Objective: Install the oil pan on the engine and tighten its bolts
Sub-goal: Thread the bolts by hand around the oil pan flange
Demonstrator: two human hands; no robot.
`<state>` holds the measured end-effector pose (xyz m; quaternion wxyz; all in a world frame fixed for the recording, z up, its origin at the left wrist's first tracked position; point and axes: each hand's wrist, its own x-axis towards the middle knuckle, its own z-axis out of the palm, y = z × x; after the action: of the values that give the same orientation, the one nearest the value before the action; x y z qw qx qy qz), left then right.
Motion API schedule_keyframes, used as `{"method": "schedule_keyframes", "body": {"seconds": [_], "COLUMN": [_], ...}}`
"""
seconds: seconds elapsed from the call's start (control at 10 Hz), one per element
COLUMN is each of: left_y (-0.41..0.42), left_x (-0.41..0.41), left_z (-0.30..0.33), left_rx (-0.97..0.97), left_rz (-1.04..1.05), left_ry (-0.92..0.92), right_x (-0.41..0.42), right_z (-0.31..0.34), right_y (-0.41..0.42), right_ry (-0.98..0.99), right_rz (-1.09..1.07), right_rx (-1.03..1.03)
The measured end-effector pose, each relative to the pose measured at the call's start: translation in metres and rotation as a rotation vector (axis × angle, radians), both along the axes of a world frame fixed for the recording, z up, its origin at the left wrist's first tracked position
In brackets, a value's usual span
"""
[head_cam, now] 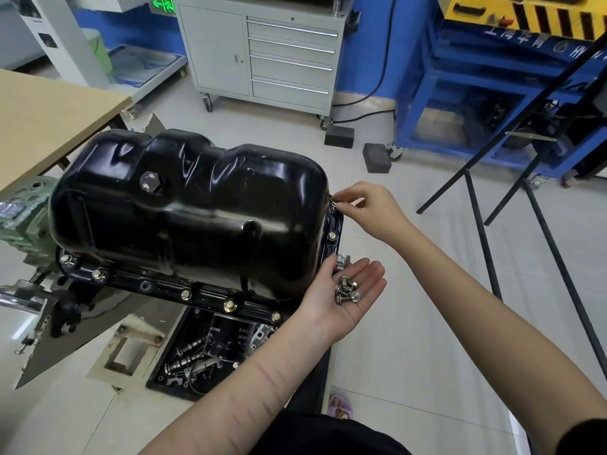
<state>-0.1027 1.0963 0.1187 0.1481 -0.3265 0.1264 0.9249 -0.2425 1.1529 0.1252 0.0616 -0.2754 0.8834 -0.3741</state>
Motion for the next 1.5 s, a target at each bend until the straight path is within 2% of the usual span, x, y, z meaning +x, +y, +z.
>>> {"method": "schedule_keyframes", "body": {"seconds": [0.2, 0.4, 0.6, 0.8, 1.1, 1.5], "left_y": [-0.001, 0.000, 0.000, -0.001, 0.000, 0.000], "left_x": [-0.001, -0.002, -0.002, -0.001, -0.001, -0.001], "left_z": [0.000, -0.001, 0.000, 0.001, 0.001, 0.002], "left_rx": [0.001, -0.006, -0.017, -0.017, -0.019, -0.008], "left_rz": [-0.005, -0.007, -0.008, -0.012, -0.013, -0.011], "left_ry": [-0.001, 0.006, 0.006, 0.011, 0.008, -0.001], "right_x": [0.000, 0.003, 0.006, 0.005, 0.009, 0.008], "right_z": [-0.001, 0.002, 0.007, 0.010, 0.016, 0.022], "right_y": [-0.002, -0.005, -0.009, -0.012, -0.008, -0.009], "right_ry": [0.060, 0.298, 0.346, 0.483, 0.364, 0.408], "right_rz": [0.029, 0.048, 0.115, 0.102, 0.193, 0.220], "right_rx": [0.050, 0.305, 0.356, 0.546, 0.507, 0.605]}}
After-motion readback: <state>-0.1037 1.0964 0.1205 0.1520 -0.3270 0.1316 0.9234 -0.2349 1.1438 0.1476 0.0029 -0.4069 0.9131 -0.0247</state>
